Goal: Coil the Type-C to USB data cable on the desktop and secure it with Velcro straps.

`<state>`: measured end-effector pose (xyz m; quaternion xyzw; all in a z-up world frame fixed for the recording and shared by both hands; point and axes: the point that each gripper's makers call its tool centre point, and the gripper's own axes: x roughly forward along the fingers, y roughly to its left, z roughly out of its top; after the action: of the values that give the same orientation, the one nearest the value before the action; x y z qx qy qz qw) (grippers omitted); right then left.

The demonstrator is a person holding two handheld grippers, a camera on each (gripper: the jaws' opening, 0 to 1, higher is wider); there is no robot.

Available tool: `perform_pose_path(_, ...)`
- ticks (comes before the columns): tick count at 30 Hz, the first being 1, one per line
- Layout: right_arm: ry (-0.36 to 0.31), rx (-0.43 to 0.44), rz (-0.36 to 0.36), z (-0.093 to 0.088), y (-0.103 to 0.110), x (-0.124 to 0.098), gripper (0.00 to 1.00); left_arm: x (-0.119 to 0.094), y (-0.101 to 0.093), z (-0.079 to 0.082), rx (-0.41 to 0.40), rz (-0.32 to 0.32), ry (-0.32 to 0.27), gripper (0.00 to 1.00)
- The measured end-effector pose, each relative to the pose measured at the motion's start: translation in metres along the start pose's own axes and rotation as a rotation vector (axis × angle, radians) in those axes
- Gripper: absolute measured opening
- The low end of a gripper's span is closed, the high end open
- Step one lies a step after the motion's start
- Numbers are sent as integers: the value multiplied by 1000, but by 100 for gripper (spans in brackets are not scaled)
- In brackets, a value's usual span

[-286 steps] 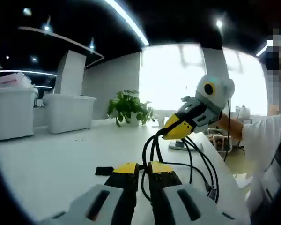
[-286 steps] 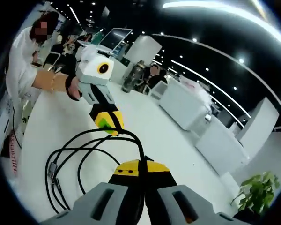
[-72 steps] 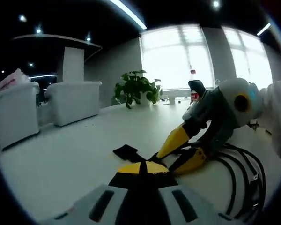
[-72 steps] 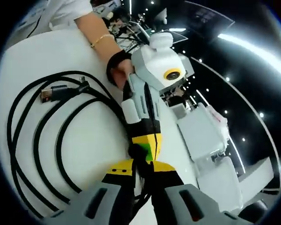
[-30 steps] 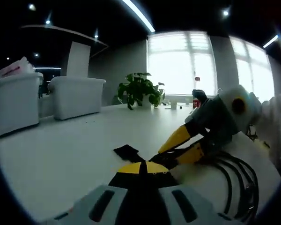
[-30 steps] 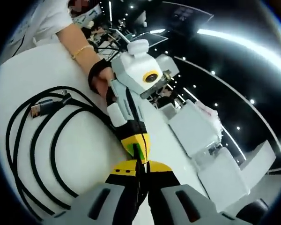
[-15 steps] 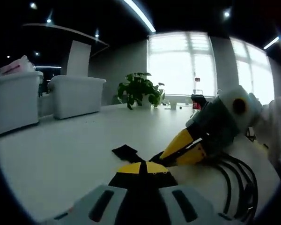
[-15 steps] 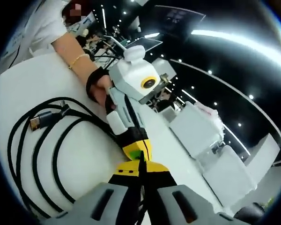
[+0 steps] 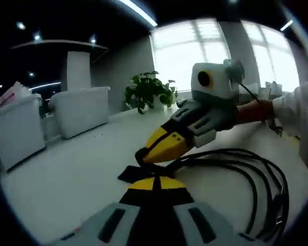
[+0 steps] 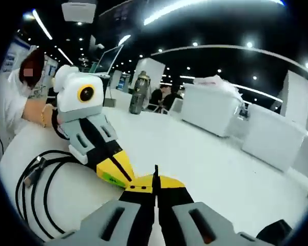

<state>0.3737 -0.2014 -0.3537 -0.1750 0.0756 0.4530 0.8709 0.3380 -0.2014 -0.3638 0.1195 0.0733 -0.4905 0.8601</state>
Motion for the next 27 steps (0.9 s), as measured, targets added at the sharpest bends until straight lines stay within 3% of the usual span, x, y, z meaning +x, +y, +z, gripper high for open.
perform_pose_path(2,44,8,54,-8,6,8,1,0,-1,-1,-49,-21,-8,2)
perform_pose_path(3,34,4,37,-5,2,11,1,-1,0,-1,-49,-27,-10,2)
perform_pose_path(4,79,-31,38,-9,-1,12,1,-1,0,-1,-54,-32,-11,2)
perform_pose_path(6,113,-65,83,-10,1,16,1,-1,-3,-1,-44,-33,-7,2)
perform_pose_path(10,126,-66,90,-12,-3,25,3,-1,-2,-1,-32,-28,-3,2)
perform_pose_path(11,135,-86,70,-16,-6,27,3,-1,-2,-1,-37,-28,-6,2)
perform_pose_path(13,126,-198,-47,-18,-27,31,1,-2,-4,-1,-38,-30,-7,2)
perform_pose_path(14,138,-200,-63,-20,-30,31,1,-2,-5,-1,-37,-31,-7,2)
perform_pose_path(15,92,-167,-113,-16,-40,30,1,-2,-7,-2,-33,-31,-7,2)
perform_pose_path(16,22,-83,-117,-5,-41,26,1,-2,-8,-2,-23,-20,-8,2)
perform_pose_path(17,-90,-11,-91,16,-39,16,1,-3,-7,-2,-26,-13,-12,2)
perform_pose_path(18,-147,12,-69,26,-37,9,1,-3,-7,-1,-32,-5,-21,2)
perform_pose_path(19,-225,39,42,41,-21,-3,1,-4,-6,0,-45,0,-28,2)
perform_pose_path(20,-235,80,135,43,-5,-10,1,-6,-5,2,-67,2,-39,2)
perform_pose_path(23,-130,38,250,25,19,-15,1,-11,1,13,-150,26,-106,2)
perform_pose_path(25,-51,-16,238,7,21,-8,1,-17,7,18,-187,57,-139,2)
perform_pose_path(27,-19,46,272,-3,27,0,1,-26,14,22,-197,84,-164,2)
